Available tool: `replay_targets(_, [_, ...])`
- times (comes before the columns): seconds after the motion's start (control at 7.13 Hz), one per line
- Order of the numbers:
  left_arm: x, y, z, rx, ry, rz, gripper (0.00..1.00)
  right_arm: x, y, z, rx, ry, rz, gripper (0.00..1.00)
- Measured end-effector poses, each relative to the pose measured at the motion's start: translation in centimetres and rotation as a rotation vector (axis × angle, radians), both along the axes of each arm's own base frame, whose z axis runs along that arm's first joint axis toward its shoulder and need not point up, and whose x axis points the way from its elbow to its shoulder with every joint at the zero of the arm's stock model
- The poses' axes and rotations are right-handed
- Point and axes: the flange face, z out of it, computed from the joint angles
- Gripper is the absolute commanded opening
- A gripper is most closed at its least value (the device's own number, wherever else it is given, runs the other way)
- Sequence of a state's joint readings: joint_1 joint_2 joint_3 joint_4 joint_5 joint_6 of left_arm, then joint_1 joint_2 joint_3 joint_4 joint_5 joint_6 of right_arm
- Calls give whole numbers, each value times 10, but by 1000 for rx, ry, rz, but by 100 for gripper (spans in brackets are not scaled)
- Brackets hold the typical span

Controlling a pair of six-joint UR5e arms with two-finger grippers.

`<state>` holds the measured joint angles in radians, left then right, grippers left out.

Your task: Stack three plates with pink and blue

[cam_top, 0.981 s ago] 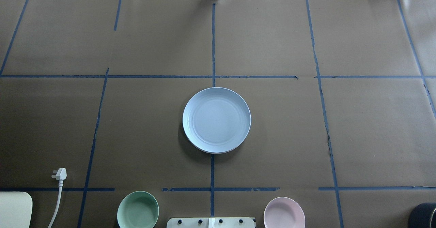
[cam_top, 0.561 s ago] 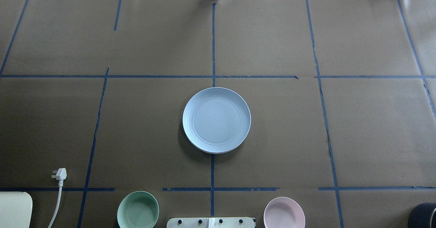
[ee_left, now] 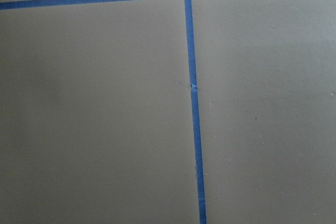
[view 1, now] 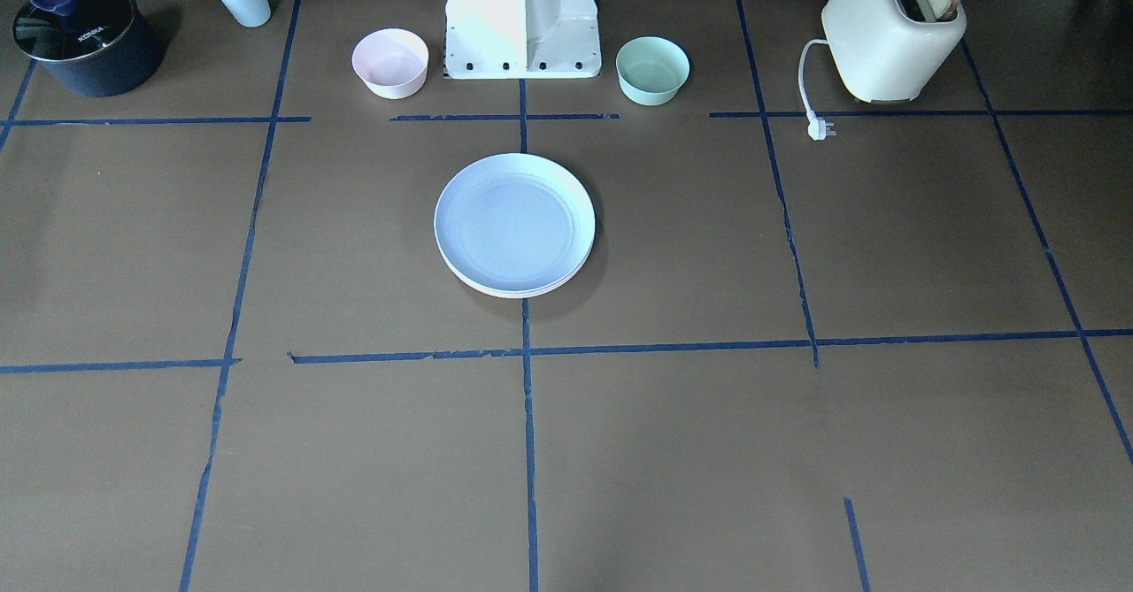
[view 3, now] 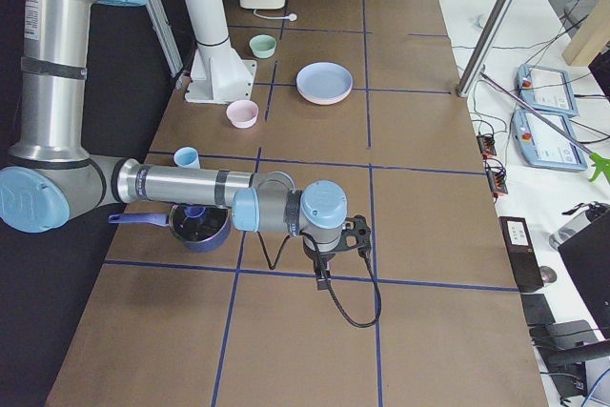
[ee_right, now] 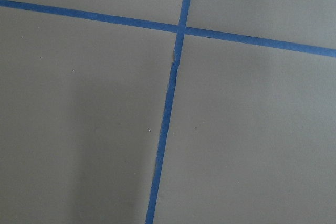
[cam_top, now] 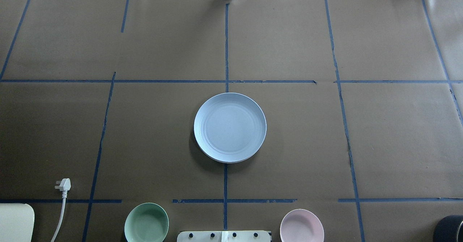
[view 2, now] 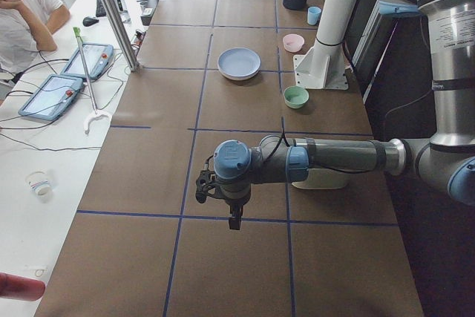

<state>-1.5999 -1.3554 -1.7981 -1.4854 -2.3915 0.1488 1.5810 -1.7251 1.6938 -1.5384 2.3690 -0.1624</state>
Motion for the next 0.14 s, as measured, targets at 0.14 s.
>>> replay_targets(0.14, [0,2,2,-6,0,0,100,0,2,1,-3,0,0,100])
